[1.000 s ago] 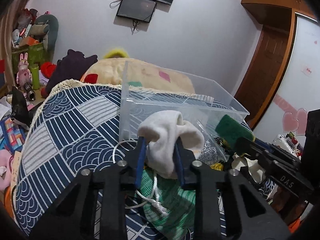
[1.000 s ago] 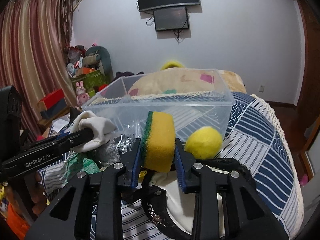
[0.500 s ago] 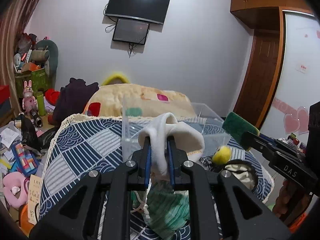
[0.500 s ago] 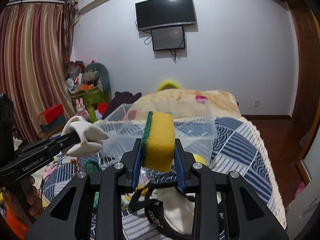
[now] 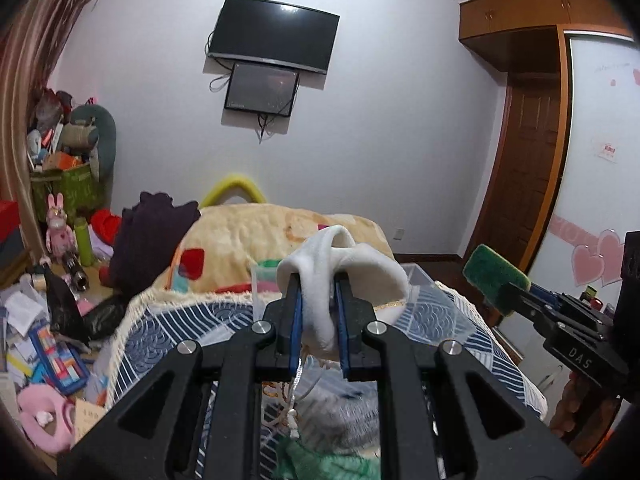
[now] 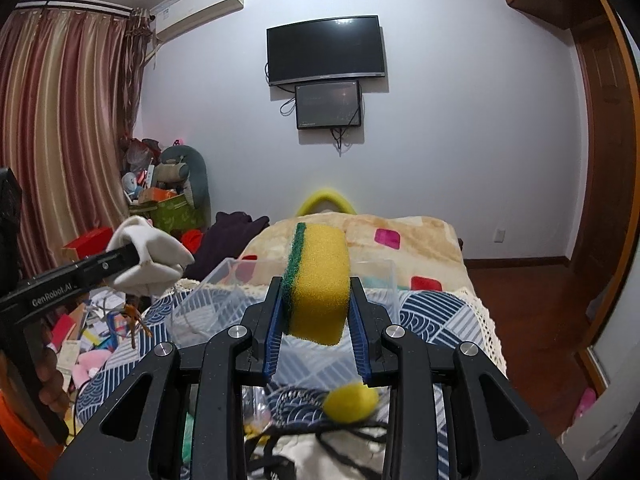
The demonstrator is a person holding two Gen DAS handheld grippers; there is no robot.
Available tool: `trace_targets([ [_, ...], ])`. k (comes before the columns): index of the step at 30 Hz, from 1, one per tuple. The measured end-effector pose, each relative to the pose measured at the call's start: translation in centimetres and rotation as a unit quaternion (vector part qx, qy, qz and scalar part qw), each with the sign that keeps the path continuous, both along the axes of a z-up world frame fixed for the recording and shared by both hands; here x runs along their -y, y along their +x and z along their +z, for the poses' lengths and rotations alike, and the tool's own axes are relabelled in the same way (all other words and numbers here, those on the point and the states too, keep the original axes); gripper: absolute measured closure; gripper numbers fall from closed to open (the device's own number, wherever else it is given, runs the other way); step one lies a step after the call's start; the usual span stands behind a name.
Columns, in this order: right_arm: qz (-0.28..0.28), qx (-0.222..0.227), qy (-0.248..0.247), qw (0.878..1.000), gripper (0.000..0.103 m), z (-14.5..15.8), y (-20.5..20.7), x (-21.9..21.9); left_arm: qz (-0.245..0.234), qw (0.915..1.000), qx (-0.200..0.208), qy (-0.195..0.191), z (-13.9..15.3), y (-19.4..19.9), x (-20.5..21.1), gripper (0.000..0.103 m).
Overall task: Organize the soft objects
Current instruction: 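Carry the sock with the left tool into the box while the right tool drops the sponge in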
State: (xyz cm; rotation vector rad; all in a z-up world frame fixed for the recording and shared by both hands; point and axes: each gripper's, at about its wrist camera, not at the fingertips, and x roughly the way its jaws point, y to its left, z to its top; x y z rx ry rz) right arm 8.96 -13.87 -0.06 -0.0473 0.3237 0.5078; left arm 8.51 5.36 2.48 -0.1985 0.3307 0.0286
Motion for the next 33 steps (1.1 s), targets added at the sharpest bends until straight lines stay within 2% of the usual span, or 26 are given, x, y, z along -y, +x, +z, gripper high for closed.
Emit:
trace_targets([
  [5, -0.002, -0.004, -0.004, 1.000, 0.076, 0.1, 1.4, -0.9, 0.007, 0.9999, 0.010, 0.005, 1.0, 1.0, -0.3, 0.089],
  [10, -0.003, -0.023, -0.021, 1.000, 0.076, -0.6, 3.0, -2.0, 0.015, 0.9998, 0.002, 0.015, 0.3, 2.6, -0.2, 0.089],
  [18, 0.007, -0.072, -0.052, 0.996, 0.076, -2.4, 5.4, -3.3, 0.011, 0.9971, -0.062, 0.043, -3.3, 6.7, 0.6, 0.089],
  [25, 0.015, -0.108, -0.090, 0.990, 0.076, -3.9, 6.7, -4.4, -0.001, 0.9887, -0.121, 0.088, -6.0, 9.6, 2.0, 0.089],
  [33, 0.019, -0.136, -0.120, 0.983, 0.075, -5.1, 7.5, -5.3, -0.023, 0.9805, -0.169, 0.098, -8.1, 11.2, 3.1, 0.089],
])
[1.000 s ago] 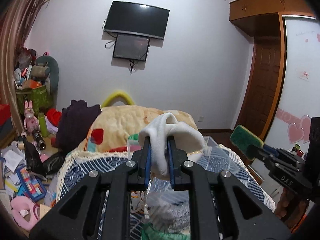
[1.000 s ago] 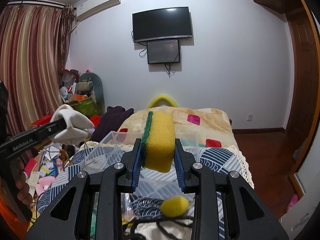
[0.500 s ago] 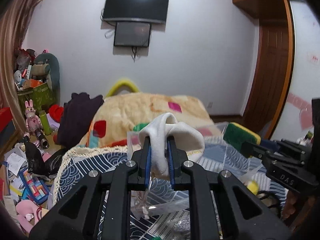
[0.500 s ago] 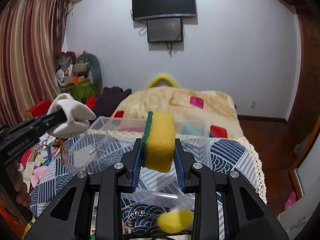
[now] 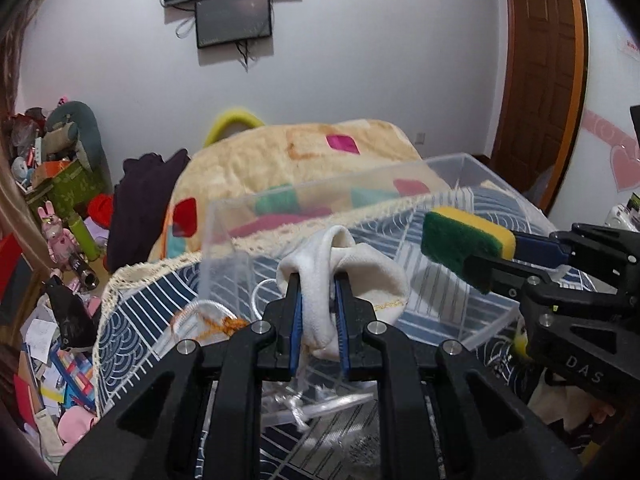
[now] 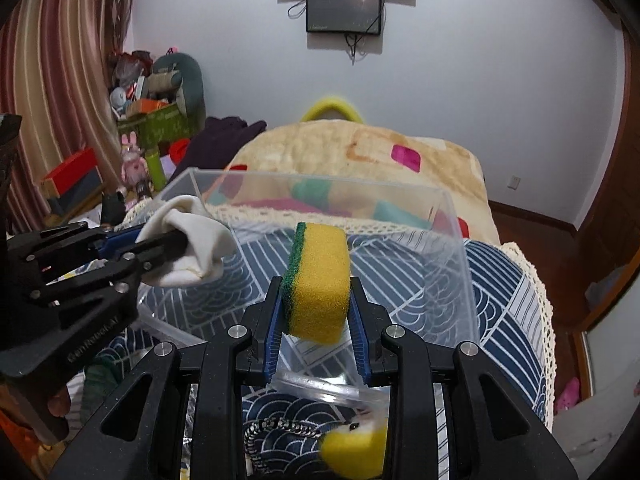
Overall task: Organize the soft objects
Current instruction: 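Carry the sock with the left tool into the box while the right tool drops the sponge in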
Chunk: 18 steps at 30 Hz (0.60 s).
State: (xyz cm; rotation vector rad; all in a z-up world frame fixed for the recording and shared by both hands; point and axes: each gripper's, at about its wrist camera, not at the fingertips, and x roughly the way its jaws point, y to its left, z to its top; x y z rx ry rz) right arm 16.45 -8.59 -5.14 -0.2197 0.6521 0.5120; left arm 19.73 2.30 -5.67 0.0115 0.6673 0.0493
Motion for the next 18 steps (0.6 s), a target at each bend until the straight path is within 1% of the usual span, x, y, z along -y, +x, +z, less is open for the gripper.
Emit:
trace_targets([
  [3, 0.002, -0.003, -0.005, 1.000, 0.075, 0.0, -0.2, 0.3, -0.003, 1.0000, 0.000, 0.008, -0.2, -0.3, 0.3, 0.088],
  [6, 0.002, -0.004, 0.002, 1.000, 0.075, 0.3, -0.4, 0.7, -0.006, 0.9999, 0.000, 0.010, -0.2, -0.7, 0.6, 0.083],
  [8, 0.002, -0.002, 0.005, 1.000, 0.073, 0.6, -0.5, 1.0, -0.004, 0.9999, 0.003, 0.010, 0.0, -1.0, 0.7, 0.075],
  [9, 0.002, 0.000, 0.004, 1.000, 0.072, 0.7, -0.6, 1.0, -0.004, 0.9999, 0.007, 0.009, 0.2, -1.2, 0.7, 0.069],
  [10, 0.001, 0.004, 0.003, 1.000, 0.069, 0.8, -0.7, 1.1, -0.005, 0.9999, 0.012, 0.009, 0.5, -1.5, 0.8, 0.063],
  [11, -0.001, 0.009, 0.002, 1.000, 0.067, 1.0, -0.9, 1.3, -0.004, 0.9998, 0.017, 0.010, 0.8, -1.8, 0.8, 0.060],
  [13, -0.001, 0.017, 0.004, 1.000, 0.056, 1.3, -1.3, 1.4, -0.004, 0.9995, 0.029, 0.010, 1.5, -2.4, 0.9, 0.049],
  [15, -0.003, 0.029, 0.007, 1.000, 0.052, 1.8, -1.7, 1.7, -0.005, 0.9991, 0.040, 0.009, 2.3, -3.0, 0.9, 0.044],
  [18, -0.005, 0.048, 0.014, 0.999, 0.050, 2.9, -2.5, 2.2, -0.006, 0.9983, 0.057, 0.006, 3.6, -4.0, 0.8, 0.036],
])
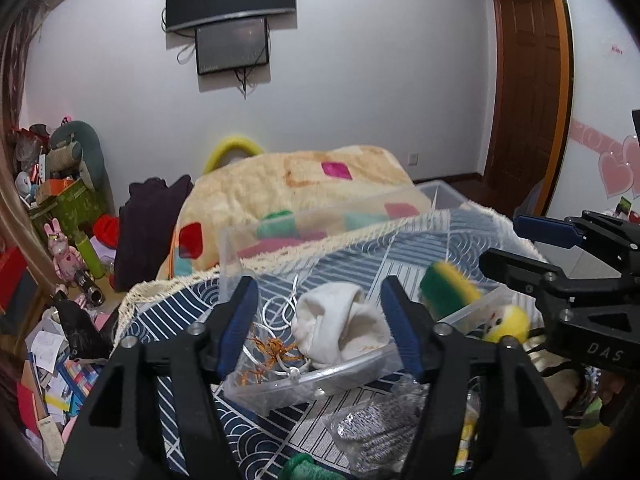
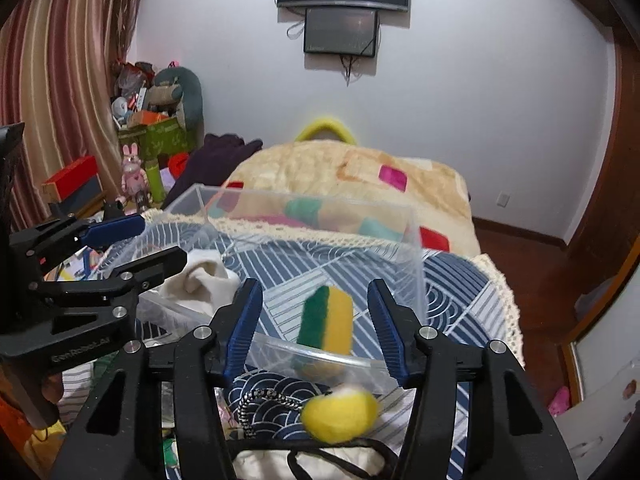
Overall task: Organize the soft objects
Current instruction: 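Carry the sock with the left tool into the box while the right tool drops the sponge in, then grasp the grey knit item with the left tool while the right tool grasps the yellow ball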
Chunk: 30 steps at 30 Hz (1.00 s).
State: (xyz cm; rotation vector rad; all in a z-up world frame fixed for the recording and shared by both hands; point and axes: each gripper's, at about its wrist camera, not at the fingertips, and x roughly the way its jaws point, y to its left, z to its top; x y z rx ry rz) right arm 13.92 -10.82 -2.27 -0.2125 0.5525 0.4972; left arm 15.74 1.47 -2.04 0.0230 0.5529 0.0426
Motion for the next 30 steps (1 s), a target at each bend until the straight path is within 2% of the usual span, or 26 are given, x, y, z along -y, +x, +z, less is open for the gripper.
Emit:
trace_targets([
  [3, 0.000, 0.019, 0.012, 1.000, 0.039, 1.0, -0.9, 0.6, 0.000, 0.9998, 0.018, -0.006, 1.3, -1.1, 0.0, 0.024],
  [4, -0.001, 0.029, 0.014, 0.999, 0.038, 1.4, -1.3, 0.9, 0.000, 0.9997, 0.025, -0.009, 1.6, -1.6, 0.0, 0.018],
  [7, -0.003, 0.050, 0.015, 0.999, 0.038, 2.1, -2.2, 1.4, 0.003, 0.9992, 0.038, -0.012, 2.0, -2.8, 0.1, 0.009],
  [15, -0.011, 0.053, 0.021, 0.998, 0.036, 1.5, -3.6, 3.5, -0.018, 0.9992, 0.020, -0.029, 0.4, -4.7, 1.2, 0.005],
  [21, -0.020, 0.019, 0.018, 0.999, 0.036, -0.9, -3.5, 4.5, -0.025, 0.9981, -0.021, -0.053, -2.6, -4.8, 1.7, 0.005],
  [30, -0.021, -0.032, 0.010, 0.999, 0.036, -4.4, -2.3, 4.3, -0.036, 0.9950, -0.071, -0.059, -6.1, -3.3, 2.5, 0.005],
])
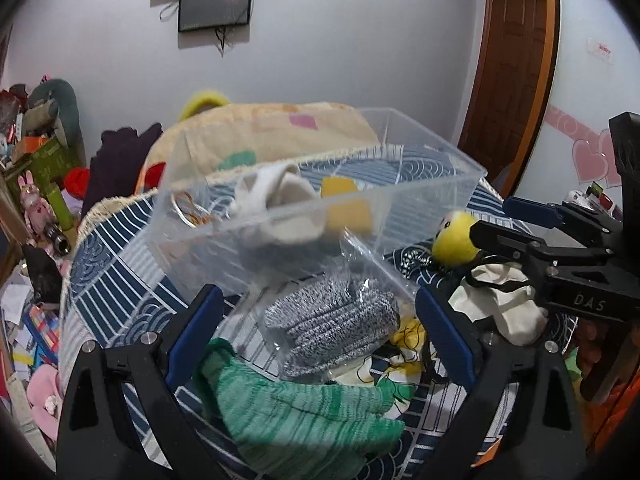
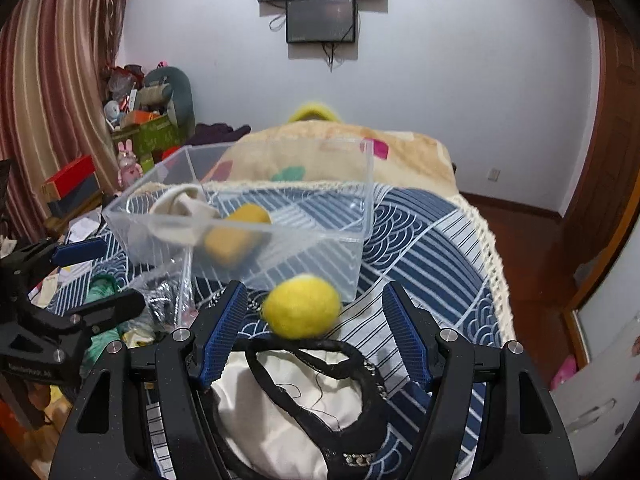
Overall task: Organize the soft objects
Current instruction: 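Grasp the grey knit item with the left tool while the right tool grasps the yellow ball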
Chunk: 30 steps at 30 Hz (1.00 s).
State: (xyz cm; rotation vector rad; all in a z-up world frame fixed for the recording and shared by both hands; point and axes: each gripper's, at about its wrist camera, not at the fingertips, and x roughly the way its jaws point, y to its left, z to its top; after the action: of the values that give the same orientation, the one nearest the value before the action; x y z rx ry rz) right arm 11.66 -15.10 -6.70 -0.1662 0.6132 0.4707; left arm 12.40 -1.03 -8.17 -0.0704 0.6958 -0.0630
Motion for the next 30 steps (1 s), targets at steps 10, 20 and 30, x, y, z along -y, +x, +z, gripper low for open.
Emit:
trace_targets([
  [10, 0.005, -0.044, 0.011, 0.999, 0.036, -1.9, 1.2, -0.2, -0.003, 0.9992, -0.028, -0.029, -2.5, 1.0, -0.1, 0.014],
  [20, 0.014, -0.054, 0.019, 0.998, 0.060, -2.1, 0.8, -0.2, -0.032, 0.9994, -0.015, -0.009, -2.5, -0.5, 0.9, 0.051],
  [30, 0.009, -0.002, 0.023, 1.000, 0.061, 0.4, -1.3, 1.0, -0.031, 0.9994, 0.015, -0.008, 0.0, -3.3, 0.6, 0.060],
])
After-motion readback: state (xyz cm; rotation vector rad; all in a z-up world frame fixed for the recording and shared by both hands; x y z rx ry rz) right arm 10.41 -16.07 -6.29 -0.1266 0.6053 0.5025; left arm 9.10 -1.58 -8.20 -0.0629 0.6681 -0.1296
